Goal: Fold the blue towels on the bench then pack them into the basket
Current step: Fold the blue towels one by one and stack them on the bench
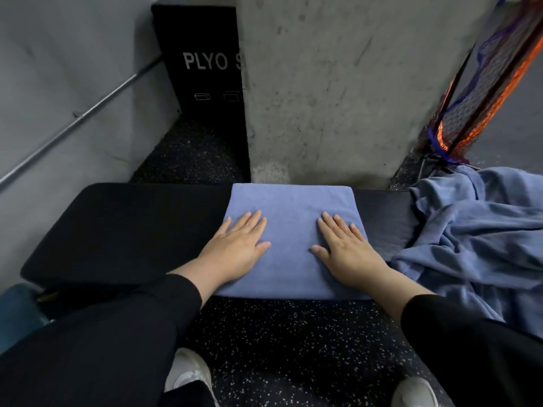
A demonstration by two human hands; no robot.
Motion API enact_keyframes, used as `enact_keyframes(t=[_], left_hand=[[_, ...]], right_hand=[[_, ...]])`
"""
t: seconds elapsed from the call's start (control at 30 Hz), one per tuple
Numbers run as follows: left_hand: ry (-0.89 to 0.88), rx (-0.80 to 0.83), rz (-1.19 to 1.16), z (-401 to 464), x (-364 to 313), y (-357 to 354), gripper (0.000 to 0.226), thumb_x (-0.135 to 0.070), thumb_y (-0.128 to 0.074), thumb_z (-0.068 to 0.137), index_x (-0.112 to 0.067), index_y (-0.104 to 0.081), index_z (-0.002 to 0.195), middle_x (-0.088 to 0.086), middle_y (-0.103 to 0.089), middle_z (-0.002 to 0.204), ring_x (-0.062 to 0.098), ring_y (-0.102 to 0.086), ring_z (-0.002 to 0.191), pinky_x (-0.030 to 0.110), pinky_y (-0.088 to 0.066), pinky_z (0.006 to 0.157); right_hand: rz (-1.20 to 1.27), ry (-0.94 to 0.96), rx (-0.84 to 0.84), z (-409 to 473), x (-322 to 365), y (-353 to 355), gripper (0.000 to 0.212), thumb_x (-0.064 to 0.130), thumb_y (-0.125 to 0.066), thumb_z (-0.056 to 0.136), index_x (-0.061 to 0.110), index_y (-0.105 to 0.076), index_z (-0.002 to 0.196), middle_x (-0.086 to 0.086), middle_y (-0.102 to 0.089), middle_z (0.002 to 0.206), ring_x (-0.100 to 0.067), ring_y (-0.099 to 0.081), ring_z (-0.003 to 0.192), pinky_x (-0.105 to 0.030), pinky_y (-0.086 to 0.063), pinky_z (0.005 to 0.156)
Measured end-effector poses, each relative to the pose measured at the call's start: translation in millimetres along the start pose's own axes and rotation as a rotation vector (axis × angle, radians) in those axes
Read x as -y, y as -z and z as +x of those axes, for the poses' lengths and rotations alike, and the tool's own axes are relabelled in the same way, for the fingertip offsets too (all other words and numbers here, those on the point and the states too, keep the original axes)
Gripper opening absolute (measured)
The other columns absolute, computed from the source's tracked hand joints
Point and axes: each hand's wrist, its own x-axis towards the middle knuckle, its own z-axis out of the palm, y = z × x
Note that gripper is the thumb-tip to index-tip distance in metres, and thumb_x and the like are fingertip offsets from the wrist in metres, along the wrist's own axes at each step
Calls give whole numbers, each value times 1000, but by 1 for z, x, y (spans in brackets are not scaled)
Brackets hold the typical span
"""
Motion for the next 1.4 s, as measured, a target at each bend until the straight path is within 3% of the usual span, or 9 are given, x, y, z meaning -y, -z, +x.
enact_keyframes(t=[0.17,0.27,0.37,0.5,0.63,0.8,1.0,1.13,1.4], left_hand=[[-39,-106,21,-7,-1,2,58,-48,-30,107,-21,-26,158,-2,-18,168,14,-11,156,41,-7,126],[-211,-276,43,-26,0,7,35,-50,-47,99,-25,-56,122,-8,-58,125,15,-54,122,34,-33,108],[-348,-270,130,-48,4,6,38,-62,-41,94,-30,-57,106,-12,-51,105,11,-53,101,31,-38,95],[-333,-177,162,-72,14,0,56,-76,-39,89,-36,-53,124,-14,-46,120,9,-46,111,32,-35,102],[-268,-145,198,-88,22,-4,64,-69,-52,88,-38,-40,143,-13,-39,138,11,-41,126,36,-34,107],[-233,-216,210,-97,23,-6,39,-39,-53,95,-30,-54,132,-10,-51,135,14,-53,121,36,-42,98],[-180,-226,282,-103,14,-15,63,-62,-58,88,-25,-48,139,-7,-47,138,14,-51,124,36,-45,98],[-166,-319,249,-97,9,-19,34,-32,-67,84,-25,-57,116,-9,-54,110,13,-56,96,32,-46,76],[-101,-277,28,-94,25,-7,14,-24,-44,97,-23,-54,87,-11,-54,86,10,-51,83,32,-43,84]], right_hand=[[69,85,-81,-5,-3,5,58,41,-45,104,15,-33,155,-1,-24,165,-23,-22,152,-38,-18,123],[47,225,-202,-22,-2,10,27,32,-60,95,17,-63,117,-2,-58,123,-31,-60,109,-41,-50,88],[25,262,-162,-44,-2,13,31,50,-50,92,22,-63,95,4,-56,98,-24,-58,89,-42,-51,75],[-79,299,41,-70,-9,25,47,67,-50,86,29,-58,113,11,-51,114,-15,-52,105,-39,-46,91],[-239,269,52,-86,-22,30,56,48,-73,78,30,-50,125,11,-46,127,-14,-49,116,-35,-41,99],[-233,244,-54,-89,-28,29,22,22,-61,78,21,-59,100,4,-58,108,-23,-61,97,-36,-45,82],[-109,209,-159,-87,-31,22,7,21,-57,86,15,-60,84,2,-62,95,-23,-62,83,-34,-45,66],[-42,195,-173,-82,-34,24,8,21,-58,88,16,-57,81,5,-61,88,-20,-59,75,-31,-35,61],[15,255,-75,-83,-42,34,9,15,-67,78,15,-66,87,7,-64,100,-15,-61,82,-33,-50,70]])
